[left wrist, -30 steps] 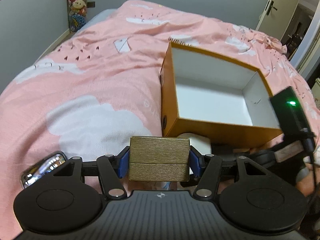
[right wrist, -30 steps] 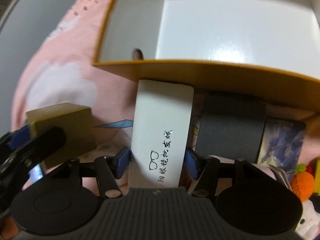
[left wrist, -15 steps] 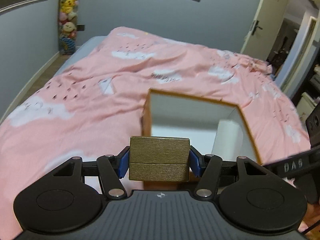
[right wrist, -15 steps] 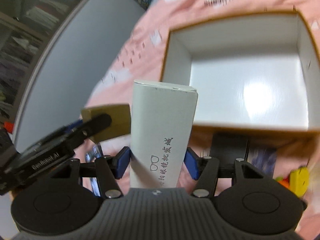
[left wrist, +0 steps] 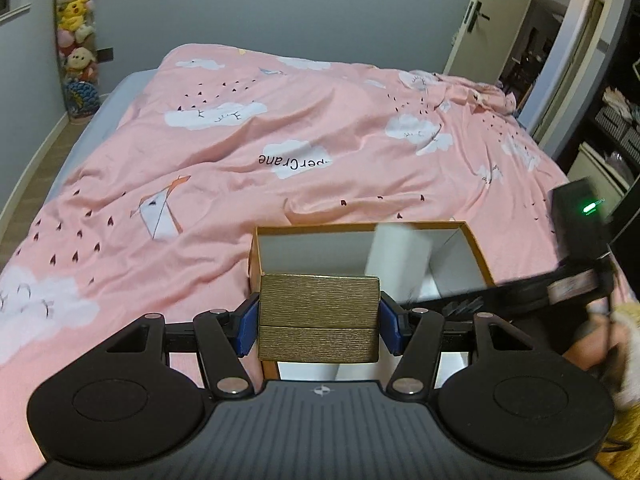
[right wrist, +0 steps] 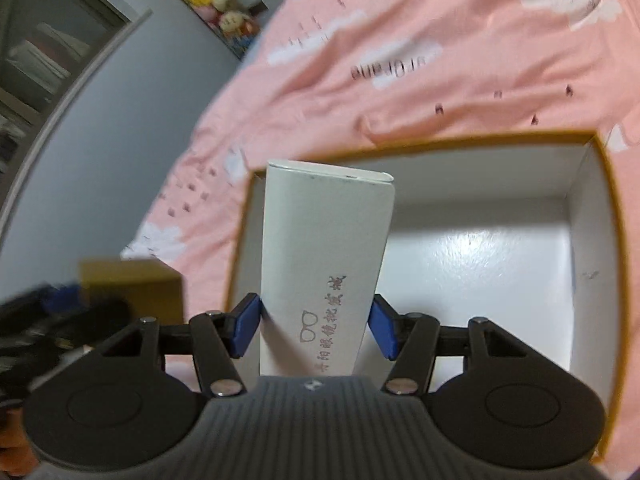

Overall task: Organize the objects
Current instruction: 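Stand the white box inside the orange box with the right gripper while the left carries the gold box, then lower the gold box into the orange box beside the white box and open the left gripper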

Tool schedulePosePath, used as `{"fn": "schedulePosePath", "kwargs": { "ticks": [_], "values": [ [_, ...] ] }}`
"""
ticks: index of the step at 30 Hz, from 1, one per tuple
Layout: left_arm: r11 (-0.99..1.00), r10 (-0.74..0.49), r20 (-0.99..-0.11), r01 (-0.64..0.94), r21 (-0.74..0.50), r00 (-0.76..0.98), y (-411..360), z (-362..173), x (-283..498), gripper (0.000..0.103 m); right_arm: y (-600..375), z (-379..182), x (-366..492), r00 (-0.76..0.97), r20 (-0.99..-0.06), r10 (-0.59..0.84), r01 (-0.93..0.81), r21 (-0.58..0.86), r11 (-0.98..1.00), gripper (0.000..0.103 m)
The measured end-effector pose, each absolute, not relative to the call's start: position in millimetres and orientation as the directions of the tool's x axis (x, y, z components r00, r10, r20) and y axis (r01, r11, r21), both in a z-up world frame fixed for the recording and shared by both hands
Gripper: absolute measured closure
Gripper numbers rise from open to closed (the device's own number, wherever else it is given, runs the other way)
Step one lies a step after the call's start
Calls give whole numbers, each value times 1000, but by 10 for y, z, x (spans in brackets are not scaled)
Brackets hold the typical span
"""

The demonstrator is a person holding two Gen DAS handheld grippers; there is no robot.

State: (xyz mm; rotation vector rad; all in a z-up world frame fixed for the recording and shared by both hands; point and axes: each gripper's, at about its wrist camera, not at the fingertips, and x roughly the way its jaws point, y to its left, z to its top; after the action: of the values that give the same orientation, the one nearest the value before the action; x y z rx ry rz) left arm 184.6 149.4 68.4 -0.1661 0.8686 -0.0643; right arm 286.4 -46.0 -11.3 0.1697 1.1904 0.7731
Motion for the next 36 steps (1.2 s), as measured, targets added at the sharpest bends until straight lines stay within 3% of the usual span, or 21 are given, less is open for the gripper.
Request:
{"fn": "schedulePosePath", "kwargs": {
  "ticks": [12, 27, 30, 32, 36],
  "values": [
    [989, -132, -786, 25, -147, 604, 1579, 515, 2208, 35, 125, -1000, 3013, -25, -841, 540, -462, 489, 740, 42],
    [989, -144, -815, 46, -144, 562, 1559, 390, 2457, 35, 295, -1271, 3107, -163, -823, 544, -435, 555, 709, 38],
    [988, -146, -815, 49, -144, 561, 1528, 387, 2497, 35, 251, -1254, 3105, -175, -816, 550, -444, 564, 696, 42],
    [988, -150, -819, 56, -144, 553, 1502, 374, 2530, 35, 218, -1245, 3110, -175, -817, 549, -446, 563, 696, 50],
    [988, -152, -829, 63, -140, 539, 1446, 316, 2595, 35, 196, -1262, 3118, -177, -815, 552, -458, 565, 687, 51]
  ]
}}
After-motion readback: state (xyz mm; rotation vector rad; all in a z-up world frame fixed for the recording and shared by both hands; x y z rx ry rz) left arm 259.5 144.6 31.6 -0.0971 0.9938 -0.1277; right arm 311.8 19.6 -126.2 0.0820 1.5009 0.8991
